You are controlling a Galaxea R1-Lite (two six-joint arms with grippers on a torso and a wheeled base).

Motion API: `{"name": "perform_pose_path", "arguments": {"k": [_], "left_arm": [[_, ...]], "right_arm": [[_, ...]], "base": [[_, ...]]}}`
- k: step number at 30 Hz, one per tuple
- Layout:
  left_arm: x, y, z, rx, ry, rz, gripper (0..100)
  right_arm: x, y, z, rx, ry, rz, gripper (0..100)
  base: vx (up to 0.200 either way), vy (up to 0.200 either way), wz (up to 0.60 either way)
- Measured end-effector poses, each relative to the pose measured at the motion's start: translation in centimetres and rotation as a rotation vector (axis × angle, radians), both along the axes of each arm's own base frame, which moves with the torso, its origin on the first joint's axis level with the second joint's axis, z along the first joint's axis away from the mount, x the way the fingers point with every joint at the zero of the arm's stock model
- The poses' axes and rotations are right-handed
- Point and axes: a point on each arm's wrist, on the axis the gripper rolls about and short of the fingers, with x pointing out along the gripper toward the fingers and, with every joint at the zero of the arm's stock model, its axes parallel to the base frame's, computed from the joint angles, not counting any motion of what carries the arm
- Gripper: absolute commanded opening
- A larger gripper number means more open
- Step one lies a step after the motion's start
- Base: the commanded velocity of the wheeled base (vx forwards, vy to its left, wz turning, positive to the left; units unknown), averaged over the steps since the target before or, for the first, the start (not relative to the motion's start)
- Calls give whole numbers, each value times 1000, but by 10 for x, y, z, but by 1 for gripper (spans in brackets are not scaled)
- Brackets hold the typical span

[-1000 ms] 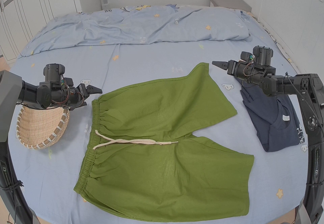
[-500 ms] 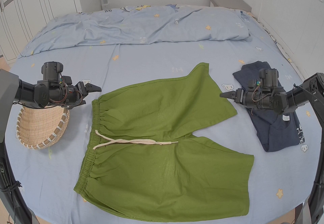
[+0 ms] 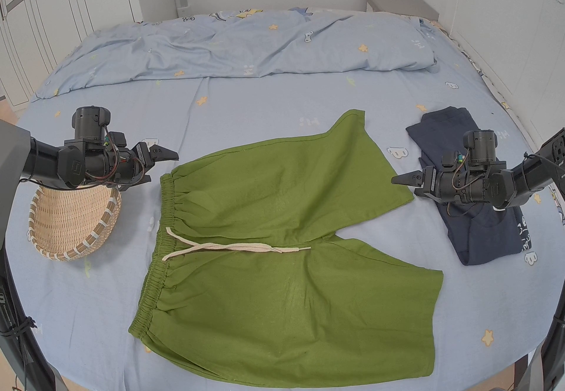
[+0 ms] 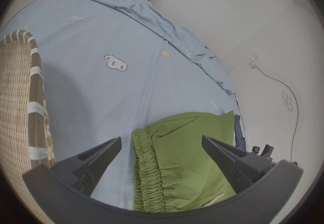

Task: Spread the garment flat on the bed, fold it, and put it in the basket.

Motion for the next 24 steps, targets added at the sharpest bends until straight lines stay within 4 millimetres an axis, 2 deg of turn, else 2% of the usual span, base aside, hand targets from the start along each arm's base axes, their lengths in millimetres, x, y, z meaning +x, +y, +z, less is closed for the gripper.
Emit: {"name": "perform_pose_path", "arguments": {"k": [14, 15, 24], "left_arm": [[-1, -4, 0, 0, 2, -9, 100], [-1, -4, 0, 0, 2, -9, 100], [-1, -4, -1, 0, 4, -10, 100]], "right_arm": [[-2, 10, -3, 6, 13, 27, 100], [-2, 11, -4, 6, 14, 30, 0], [-1, 11, -7, 6, 15, 30, 0]], "base": [[0, 0, 0], [0, 0, 0], [0, 0, 0]]}}
